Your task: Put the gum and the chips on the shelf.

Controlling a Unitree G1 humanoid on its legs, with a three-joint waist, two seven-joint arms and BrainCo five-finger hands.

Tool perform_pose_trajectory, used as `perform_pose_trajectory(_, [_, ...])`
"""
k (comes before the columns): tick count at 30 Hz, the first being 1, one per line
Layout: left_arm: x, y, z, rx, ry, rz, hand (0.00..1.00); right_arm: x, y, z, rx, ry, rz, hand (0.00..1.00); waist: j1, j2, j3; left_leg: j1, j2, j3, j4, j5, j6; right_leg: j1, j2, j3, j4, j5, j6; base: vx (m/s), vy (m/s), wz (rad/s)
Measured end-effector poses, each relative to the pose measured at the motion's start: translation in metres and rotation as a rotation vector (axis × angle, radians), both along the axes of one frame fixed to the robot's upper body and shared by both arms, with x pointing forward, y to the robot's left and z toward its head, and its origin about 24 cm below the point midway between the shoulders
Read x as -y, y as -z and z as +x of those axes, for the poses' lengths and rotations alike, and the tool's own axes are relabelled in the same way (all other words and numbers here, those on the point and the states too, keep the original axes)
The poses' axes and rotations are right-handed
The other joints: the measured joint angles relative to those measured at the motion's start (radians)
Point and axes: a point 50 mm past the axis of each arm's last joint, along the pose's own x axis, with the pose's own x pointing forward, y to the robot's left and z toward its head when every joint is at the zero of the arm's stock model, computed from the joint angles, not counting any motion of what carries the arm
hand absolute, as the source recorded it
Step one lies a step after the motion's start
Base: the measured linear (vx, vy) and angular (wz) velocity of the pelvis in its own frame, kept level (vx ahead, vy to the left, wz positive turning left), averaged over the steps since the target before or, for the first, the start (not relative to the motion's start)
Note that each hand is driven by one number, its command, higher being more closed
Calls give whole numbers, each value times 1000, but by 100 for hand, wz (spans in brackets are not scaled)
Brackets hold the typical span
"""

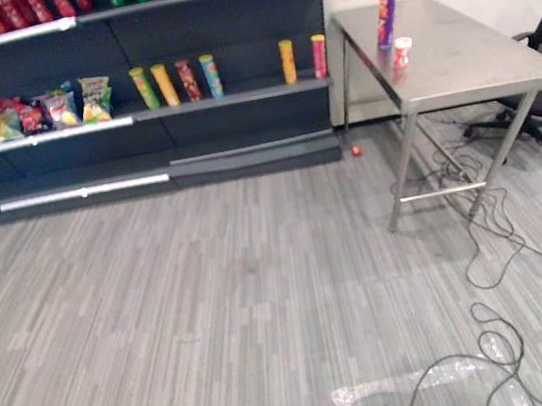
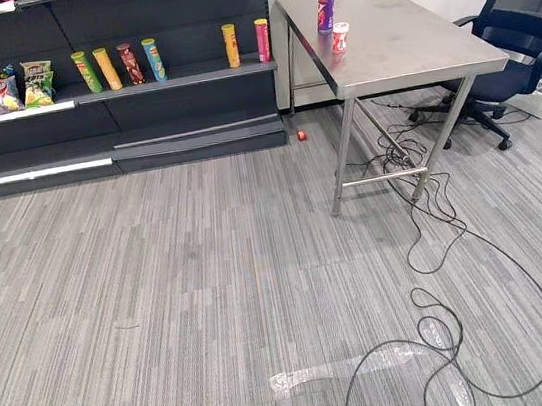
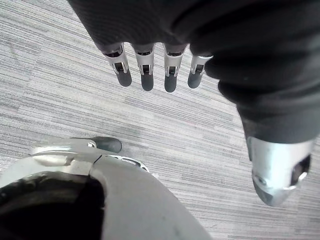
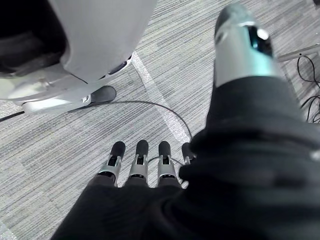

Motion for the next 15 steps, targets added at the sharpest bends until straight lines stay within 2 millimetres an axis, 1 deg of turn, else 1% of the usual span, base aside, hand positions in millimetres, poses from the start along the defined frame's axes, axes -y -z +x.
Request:
perform_pose_trajectory(1, [0, 0, 0, 0, 0, 0, 0, 0, 0, 0, 0, 2, 0, 0, 0, 0, 0, 0, 0, 0, 0, 0, 0, 0, 0, 0, -2, 4, -6, 39, -9, -1])
perform_pose_trajectory(4, [0, 0, 0, 0, 0, -1, 0, 0, 0, 0, 1, 8, 2, 0, 0, 6, -4, 0, 0, 1, 5, 0, 0, 1, 1, -2, -4, 10, -10, 58, -10, 0])
perform_pose_trajectory(5, [0, 0, 0, 0, 0, -1, 0, 0, 0, -1, -1, 11, 3, 0, 0, 3, -2, 1, 0, 1, 5, -1, 0, 2, 1, -5, -4, 10, -10, 52, -16, 2])
perform_pose_trajectory(7, [0, 0, 0, 0, 0, -1, 0, -1, 1, -1, -7, 15, 5, 0, 0, 5, -4, 1, -1, 1, 5, -1, 0, 3, 1, -7, -7, 10, -10, 0, 0, 0])
perform_pose_trajectory(9, [0, 0, 0, 1, 1, 0, 0, -1, 1, -1, -10, 24, 3, 0, 0, 5, -4, 1, -1, 0, 5, -1, 0, 6, 1, -9, -8, 10, -10, -14, -13, 2])
perform_pose_trajectory(10, [-1, 0, 1, 2, 1, 2, 0, -1, 1, -1, -15, 31, -6, 0, 0, -3, 2, 2, -1, -2, 5, 0, -1, 7, 1, -12, -8, 10, -9, -37, -27, 6])
perform_pose_trajectory(12, [-1, 0, 3, 5, 10, 4, 0, 0, 1, 2, -16, 39, -17, 0, -2, 3, 6, 4, 1, -4, 5, 0, 0, 7, 0, -17, 1, 9, -9, -51, -19, 3])
perform_pose_trajectory(13, [1, -1, 9, 16, 29, 7, 0, 2, 0, 10, -1, 33, -27, 0, -1, 4, 24, -4, 7, -2, 7, 2, 0, -22, 1, -18, 51, -4, -10, -88, -17, -7])
perform_pose_trajectory(14, [0, -1, 14, 25, 40, 11, 0, 2, -1, 20, 21, 23, -31, 0, -1, 14, 40, -7, 10, -1, 18, 3, 0, -53, -4, -18, 108, -24, -11, -190, -30, -11])
perform_pose_trajectory(15, [-4, -3, 24, 48, 44, 31, 0, 0, -4, 37, 66, -13, -36, 0, -3, -4, 72, -43, 7, 0, 42, 2, -1, -109, -18, -18, 186, -58, -21, -188, -39, -1])
